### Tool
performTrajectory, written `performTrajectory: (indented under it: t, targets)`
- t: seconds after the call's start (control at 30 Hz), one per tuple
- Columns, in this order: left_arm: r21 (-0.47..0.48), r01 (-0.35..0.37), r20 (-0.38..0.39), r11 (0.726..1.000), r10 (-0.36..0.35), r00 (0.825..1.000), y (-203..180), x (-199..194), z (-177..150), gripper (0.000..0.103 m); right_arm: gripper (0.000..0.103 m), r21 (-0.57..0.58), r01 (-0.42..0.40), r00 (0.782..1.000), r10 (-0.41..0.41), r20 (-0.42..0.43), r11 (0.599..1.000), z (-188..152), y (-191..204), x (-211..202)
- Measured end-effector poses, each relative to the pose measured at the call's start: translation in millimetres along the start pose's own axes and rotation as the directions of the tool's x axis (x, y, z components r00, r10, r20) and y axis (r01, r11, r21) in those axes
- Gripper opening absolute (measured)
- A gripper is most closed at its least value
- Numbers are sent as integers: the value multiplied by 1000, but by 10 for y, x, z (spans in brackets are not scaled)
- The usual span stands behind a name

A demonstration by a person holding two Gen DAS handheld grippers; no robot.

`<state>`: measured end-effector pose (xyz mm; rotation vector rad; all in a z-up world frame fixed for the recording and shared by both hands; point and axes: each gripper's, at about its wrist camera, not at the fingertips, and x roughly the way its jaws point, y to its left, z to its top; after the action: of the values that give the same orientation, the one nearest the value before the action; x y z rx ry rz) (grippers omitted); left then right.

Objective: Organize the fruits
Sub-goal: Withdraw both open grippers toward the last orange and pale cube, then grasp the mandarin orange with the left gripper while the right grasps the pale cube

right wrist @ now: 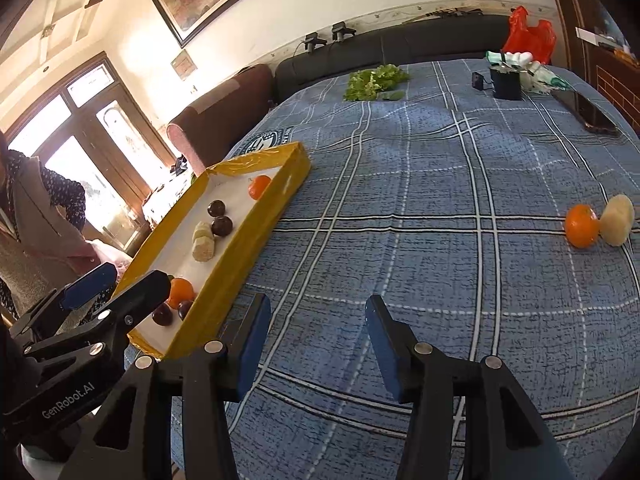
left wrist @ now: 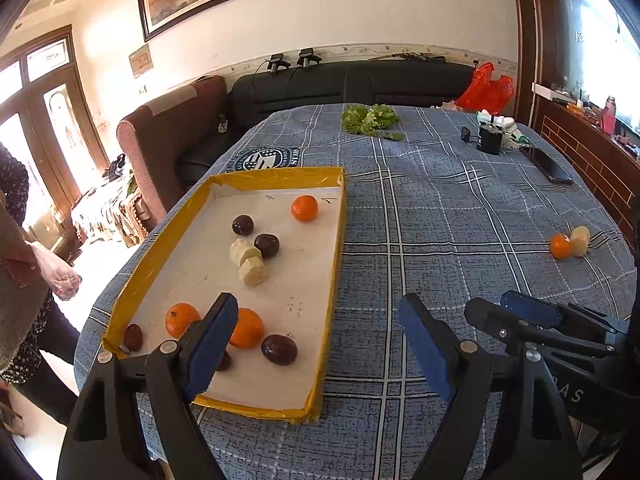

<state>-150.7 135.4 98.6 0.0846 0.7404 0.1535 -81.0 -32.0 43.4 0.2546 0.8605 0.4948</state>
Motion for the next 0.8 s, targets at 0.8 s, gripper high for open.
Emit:
performTrajectory:
  t: [0.8]
  targets:
    - [-121,431,-147,894,-446,883,-263,272,-130,86,54,338,311,933,-353,69,888,375,-1895,-929]
